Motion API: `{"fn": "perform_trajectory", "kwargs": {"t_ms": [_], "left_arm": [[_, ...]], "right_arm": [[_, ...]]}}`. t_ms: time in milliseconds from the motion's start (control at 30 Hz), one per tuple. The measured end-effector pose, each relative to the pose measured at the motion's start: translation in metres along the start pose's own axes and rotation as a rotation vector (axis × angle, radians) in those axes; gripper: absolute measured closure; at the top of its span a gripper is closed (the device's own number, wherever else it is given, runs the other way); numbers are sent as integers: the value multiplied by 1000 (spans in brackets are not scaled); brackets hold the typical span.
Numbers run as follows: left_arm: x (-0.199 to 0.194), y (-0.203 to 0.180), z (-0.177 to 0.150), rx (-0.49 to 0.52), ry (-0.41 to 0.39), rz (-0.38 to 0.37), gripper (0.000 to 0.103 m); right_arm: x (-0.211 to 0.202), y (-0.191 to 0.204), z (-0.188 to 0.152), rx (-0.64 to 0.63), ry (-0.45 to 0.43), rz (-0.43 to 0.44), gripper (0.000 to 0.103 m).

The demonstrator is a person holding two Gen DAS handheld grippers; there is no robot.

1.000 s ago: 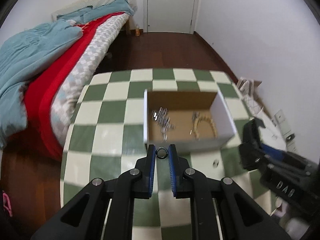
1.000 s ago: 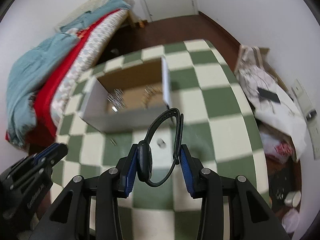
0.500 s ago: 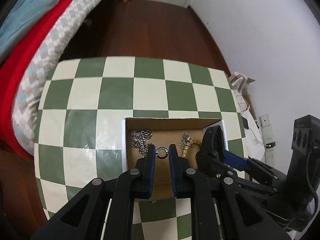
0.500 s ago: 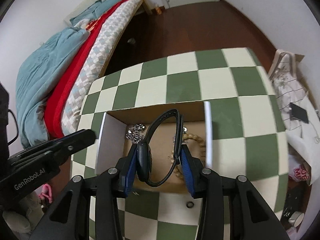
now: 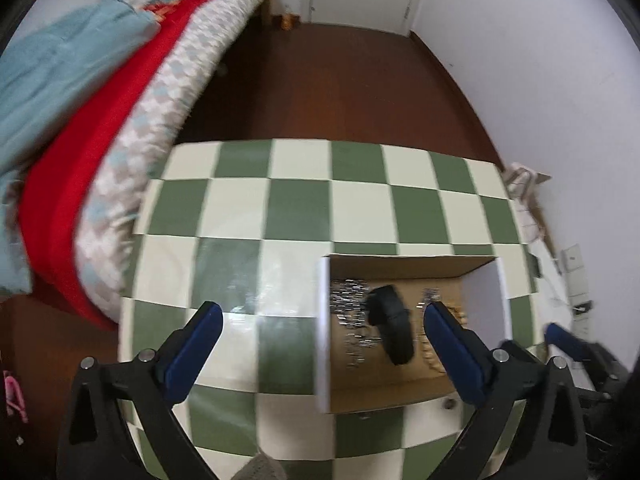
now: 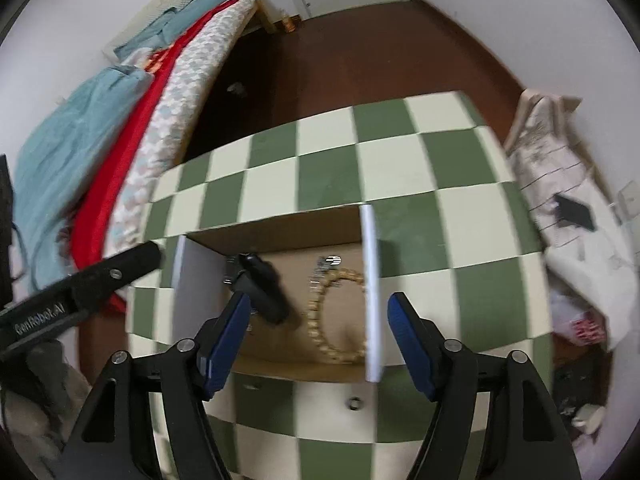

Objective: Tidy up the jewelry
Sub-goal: 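Carry the watch band and ring into the white box and open both grippers, then grasp the small silver piece with the left gripper while the right grasps another black ring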

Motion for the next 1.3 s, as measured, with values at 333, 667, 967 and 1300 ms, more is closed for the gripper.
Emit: {"fn": "perform_trajectory", "kwargs": {"t_ms": [333,667,967,1300], "left_arm": [[-32,8,-41,63,-113,159,0],[-66,-3,-84,104,-198,184,0],[-109,-15,-108,123,-277,162,0],[-141,-26,-131,123,-383,195,0]], "right_arm": [[-10,8,-31,-113,-60,-254,0],[-52,19,-60,-122,-152,-270,0],[-101,22,-90,-112,-251,-291,0],[-153,16,-114,-70,-343,-255,0]]}}
Point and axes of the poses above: each gripper's, at about its wrist camera, not at the fingertips, and x roughly the way its jaws point, y to its left, z to its top, the point moved 1 cm from there along x, roughly the way its jaws point, and after that the axes turned 14 degrees about -z, right-handed, at the moved point
